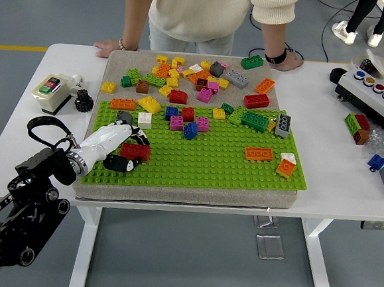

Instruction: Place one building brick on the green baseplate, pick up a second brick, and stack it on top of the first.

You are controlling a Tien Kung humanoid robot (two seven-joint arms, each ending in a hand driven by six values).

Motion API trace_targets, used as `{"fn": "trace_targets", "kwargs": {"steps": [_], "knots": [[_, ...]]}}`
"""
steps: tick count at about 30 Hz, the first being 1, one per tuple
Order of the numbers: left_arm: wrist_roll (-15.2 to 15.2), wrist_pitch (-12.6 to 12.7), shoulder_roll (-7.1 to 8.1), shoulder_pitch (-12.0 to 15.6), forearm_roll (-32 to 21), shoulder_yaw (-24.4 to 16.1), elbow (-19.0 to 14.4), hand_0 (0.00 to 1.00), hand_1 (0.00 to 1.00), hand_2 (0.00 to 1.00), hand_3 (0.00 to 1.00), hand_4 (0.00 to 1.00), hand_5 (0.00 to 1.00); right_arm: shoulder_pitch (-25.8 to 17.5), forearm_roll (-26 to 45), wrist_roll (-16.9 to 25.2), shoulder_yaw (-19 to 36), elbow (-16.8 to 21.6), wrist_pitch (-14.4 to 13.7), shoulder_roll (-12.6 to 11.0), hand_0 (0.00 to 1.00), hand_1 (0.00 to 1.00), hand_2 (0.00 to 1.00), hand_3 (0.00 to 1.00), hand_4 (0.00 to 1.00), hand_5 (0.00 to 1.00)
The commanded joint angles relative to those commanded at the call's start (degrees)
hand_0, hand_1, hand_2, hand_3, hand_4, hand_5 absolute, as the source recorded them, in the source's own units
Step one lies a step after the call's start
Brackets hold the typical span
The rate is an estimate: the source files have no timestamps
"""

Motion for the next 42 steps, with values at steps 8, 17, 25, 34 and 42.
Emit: {"fn": "trace_targets", "kwargs": {"steps": [8, 17, 25, 34, 42], "knots": [[-0.1, -0.2, -0.02, 0.1, 0.0, -0.2, 0.0, 0.998, 0.746, 0.6, 0.564, 0.827, 0.224, -0.1, 0.1, 0.2, -0.2, 0.0, -0.1, 0.1, 0.739, 0.668, 0.717, 0.595, 0.917, 0.493], [-0.2, -0.9, -0.06, 0.1, 0.0, -0.5, -0.1, 0.998, 0.752, 0.619, 0.577, 0.878, 0.263, -0.1, 0.1, 0.3, -0.3, 0.0, -0.2, 0.1, 0.74, 0.668, 0.716, 0.595, 0.917, 0.494], [-0.2, -0.4, -0.06, 0.0, 0.0, -0.7, -0.3, 0.998, 0.76, 0.64, 0.587, 0.953, 0.328, -0.1, 0.2, 0.4, -0.2, 0.0, -0.1, 0.2, 0.74, 0.668, 0.716, 0.595, 0.917, 0.494], [-2.3, 1.7, 0.08, -0.9, 0.0, -0.3, -0.1, 0.998, 0.761, 0.649, 0.598, 0.98, 0.361, -0.1, 0.3, 0.4, -0.2, 0.0, -0.2, 0.3, 0.74, 0.668, 0.717, 0.594, 0.917, 0.494], [-4.4, 4.0, -0.13, -2.9, 0.0, 0.2, 2.5, 0.998, 0.789, 0.717, 0.663, 0.998, 0.433, 0.1, 0.5, 0.5, -0.3, 0.0, -0.4, 0.4, 0.74, 0.667, 0.716, 0.594, 0.917, 0.493]]}}
